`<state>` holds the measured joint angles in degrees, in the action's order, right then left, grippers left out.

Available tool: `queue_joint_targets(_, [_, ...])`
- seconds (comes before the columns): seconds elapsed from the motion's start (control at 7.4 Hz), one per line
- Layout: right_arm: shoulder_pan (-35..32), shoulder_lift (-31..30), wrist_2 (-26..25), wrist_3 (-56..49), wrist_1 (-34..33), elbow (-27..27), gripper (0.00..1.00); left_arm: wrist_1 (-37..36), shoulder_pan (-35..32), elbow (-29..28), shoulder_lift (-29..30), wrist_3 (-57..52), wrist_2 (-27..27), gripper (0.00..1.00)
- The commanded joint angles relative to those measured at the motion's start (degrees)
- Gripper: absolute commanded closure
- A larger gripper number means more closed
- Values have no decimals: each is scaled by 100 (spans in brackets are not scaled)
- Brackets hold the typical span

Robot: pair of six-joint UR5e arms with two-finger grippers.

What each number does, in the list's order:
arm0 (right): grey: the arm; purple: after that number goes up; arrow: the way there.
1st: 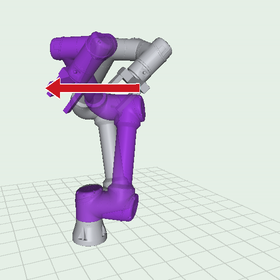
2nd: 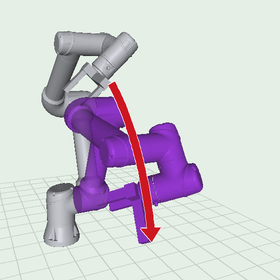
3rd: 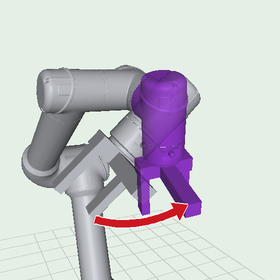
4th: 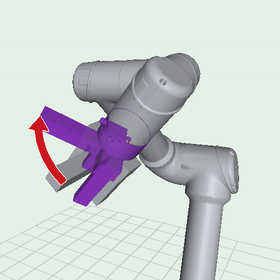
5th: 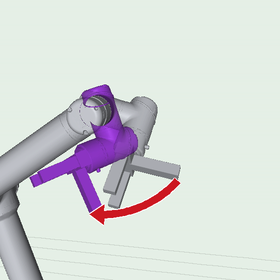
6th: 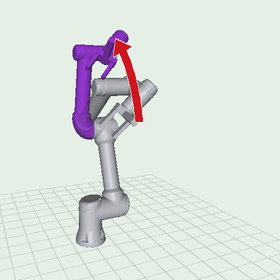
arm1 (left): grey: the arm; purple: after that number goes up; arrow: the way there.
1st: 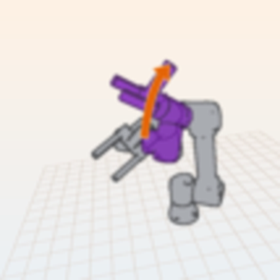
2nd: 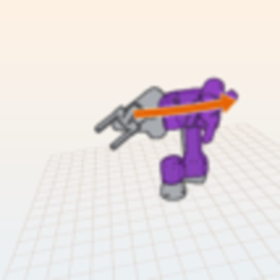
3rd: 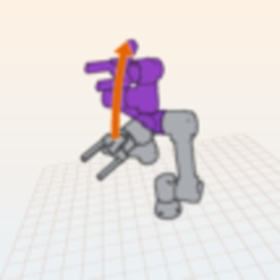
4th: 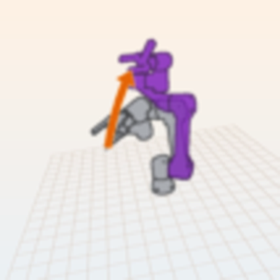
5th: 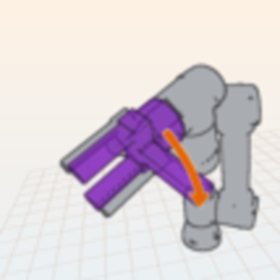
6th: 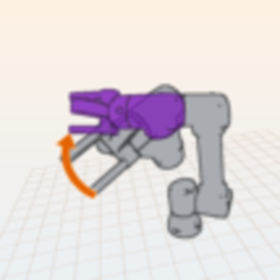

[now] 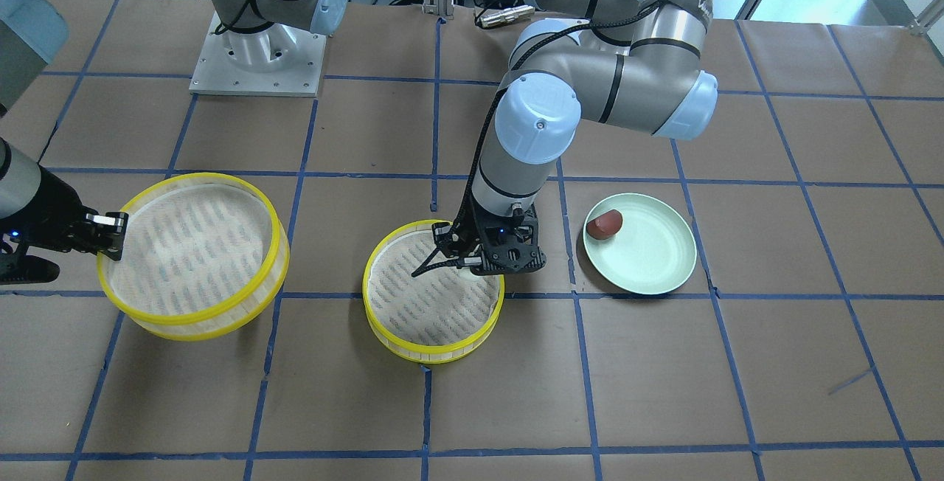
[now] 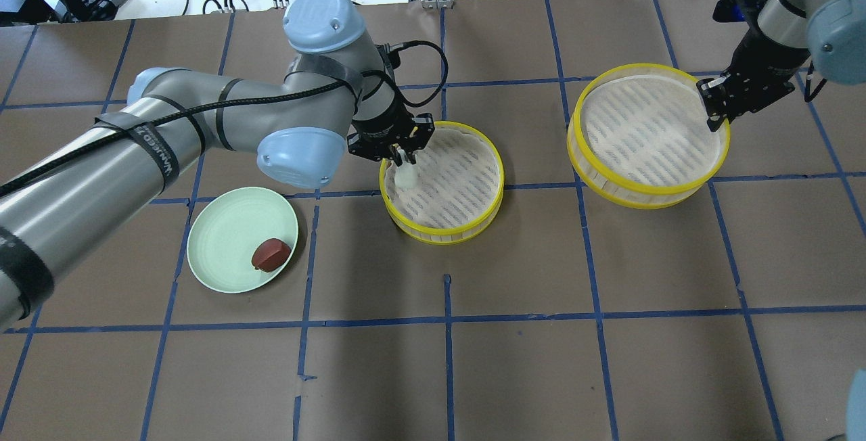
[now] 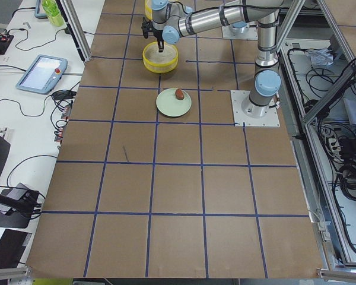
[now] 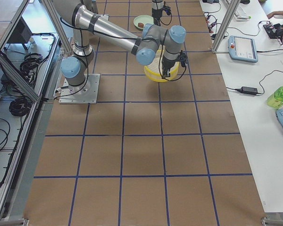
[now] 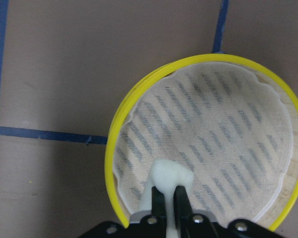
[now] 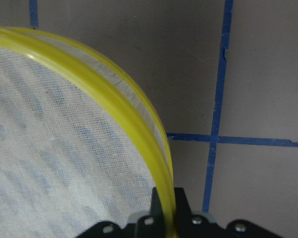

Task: Stack buns with steamer

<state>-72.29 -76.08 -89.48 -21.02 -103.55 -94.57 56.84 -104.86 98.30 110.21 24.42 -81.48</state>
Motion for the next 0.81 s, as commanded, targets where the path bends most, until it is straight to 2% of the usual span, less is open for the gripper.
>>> queue_joint_targets(0.0, [-353,32,123,351,-77,0,93,-94,-43,-12,71,28,-16,0])
queue_joint_targets(0.41, [-1390,251,132,1745,-393,8,93,-103,-26,-13,-25,-364,-165,0])
queue_joint_targets(0.54, [-1767,295,219,2273,-577,8,93,-85,322,92,-139,-1864,-923,0])
queue_joint_targets(0.68, [-2040,391,238,2617,-709,8,93,-16,978,267,-236,-2775,-1166,0])
